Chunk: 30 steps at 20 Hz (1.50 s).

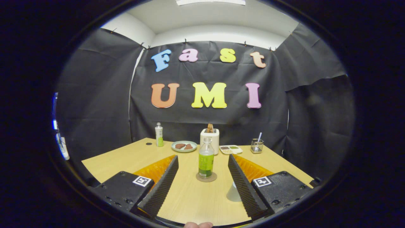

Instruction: Take the bottle from table, then pour the juice into the cup, finally place the bottle on the coaster

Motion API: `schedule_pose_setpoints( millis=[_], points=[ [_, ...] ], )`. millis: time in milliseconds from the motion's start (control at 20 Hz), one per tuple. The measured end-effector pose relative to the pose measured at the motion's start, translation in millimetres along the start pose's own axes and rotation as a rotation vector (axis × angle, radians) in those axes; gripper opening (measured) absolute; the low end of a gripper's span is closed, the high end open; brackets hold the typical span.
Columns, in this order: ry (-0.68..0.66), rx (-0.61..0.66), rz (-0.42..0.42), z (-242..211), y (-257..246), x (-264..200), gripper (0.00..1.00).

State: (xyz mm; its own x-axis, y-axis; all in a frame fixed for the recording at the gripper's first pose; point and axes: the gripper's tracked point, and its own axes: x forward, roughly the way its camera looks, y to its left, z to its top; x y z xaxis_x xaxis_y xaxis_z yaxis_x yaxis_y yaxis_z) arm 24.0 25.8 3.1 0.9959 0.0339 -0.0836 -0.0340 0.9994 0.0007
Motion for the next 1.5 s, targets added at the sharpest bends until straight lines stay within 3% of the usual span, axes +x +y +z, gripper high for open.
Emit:
schedule_pose_setpoints(
  millis=[1500],
  points=[
    [-0.038,0.027,-0.012,-3,-8,-4,1.0]
  ],
)
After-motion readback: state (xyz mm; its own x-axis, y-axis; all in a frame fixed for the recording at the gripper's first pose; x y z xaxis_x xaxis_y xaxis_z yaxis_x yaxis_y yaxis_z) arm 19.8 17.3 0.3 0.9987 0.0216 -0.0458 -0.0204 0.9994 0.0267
